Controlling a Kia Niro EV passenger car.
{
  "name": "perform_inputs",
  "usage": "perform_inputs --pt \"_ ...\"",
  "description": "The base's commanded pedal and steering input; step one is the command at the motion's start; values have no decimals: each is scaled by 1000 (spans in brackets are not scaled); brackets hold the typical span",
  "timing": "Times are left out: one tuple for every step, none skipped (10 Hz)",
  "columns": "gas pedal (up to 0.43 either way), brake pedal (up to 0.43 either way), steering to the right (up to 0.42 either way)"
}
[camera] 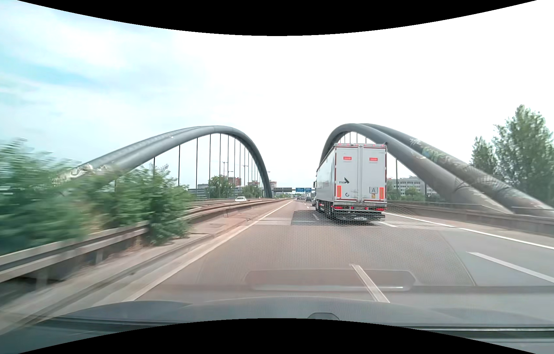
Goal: Follow the waypoints while adhering to traffic rules and regulations
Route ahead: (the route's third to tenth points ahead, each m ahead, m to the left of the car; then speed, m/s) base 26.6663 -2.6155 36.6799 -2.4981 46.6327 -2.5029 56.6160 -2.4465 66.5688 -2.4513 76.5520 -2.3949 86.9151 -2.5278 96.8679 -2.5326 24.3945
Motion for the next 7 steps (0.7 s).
perform_inputs --pt "220 0 -3" --pt "220 0 -3" --pt "220 0 -3" --pt "220 0 -4" --pt "220 0 -3" --pt "220 0 -4" --pt "220 0 -4"
